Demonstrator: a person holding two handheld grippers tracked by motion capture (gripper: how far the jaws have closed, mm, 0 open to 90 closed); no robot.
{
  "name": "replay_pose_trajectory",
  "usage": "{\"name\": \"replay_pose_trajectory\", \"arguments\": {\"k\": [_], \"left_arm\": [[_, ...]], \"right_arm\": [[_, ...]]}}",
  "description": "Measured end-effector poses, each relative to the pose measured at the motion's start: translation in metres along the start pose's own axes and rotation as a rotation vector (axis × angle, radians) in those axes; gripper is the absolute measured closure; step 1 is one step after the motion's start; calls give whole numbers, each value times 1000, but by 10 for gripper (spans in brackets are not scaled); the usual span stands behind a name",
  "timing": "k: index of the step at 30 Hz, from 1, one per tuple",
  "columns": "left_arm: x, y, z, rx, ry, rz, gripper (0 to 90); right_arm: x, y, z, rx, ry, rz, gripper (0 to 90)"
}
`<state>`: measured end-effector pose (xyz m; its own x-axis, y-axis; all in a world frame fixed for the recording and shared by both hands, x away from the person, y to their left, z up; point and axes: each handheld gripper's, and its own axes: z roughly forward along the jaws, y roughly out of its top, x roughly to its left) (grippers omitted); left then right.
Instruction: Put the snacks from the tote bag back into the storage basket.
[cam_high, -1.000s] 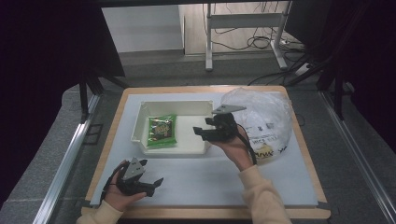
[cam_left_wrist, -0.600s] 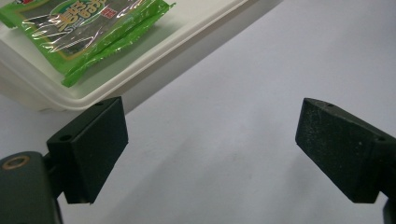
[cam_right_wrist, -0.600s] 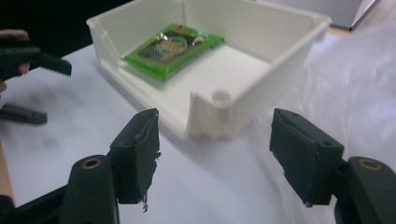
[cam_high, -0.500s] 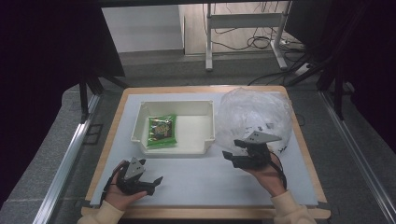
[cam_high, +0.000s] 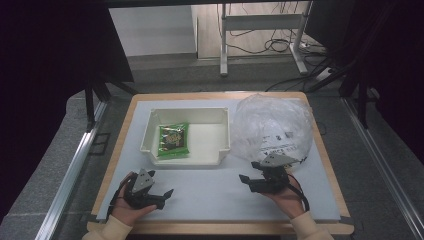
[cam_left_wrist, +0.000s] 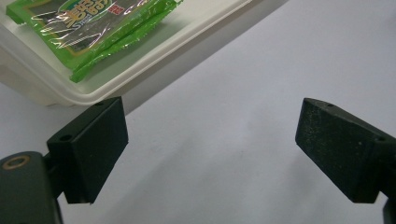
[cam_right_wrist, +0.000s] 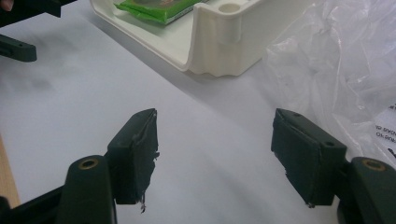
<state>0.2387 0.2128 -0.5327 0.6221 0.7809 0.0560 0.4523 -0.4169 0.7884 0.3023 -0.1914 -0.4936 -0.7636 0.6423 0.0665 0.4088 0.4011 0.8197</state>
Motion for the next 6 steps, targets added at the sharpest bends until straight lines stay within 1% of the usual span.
{"name": "replay_pose_trajectory", "arguments": {"k": [6], "left_arm": [[0, 0, 2, 8, 0, 3, 92]], "right_arm": [[2, -2, 1, -16, -6, -6, 316]]}}
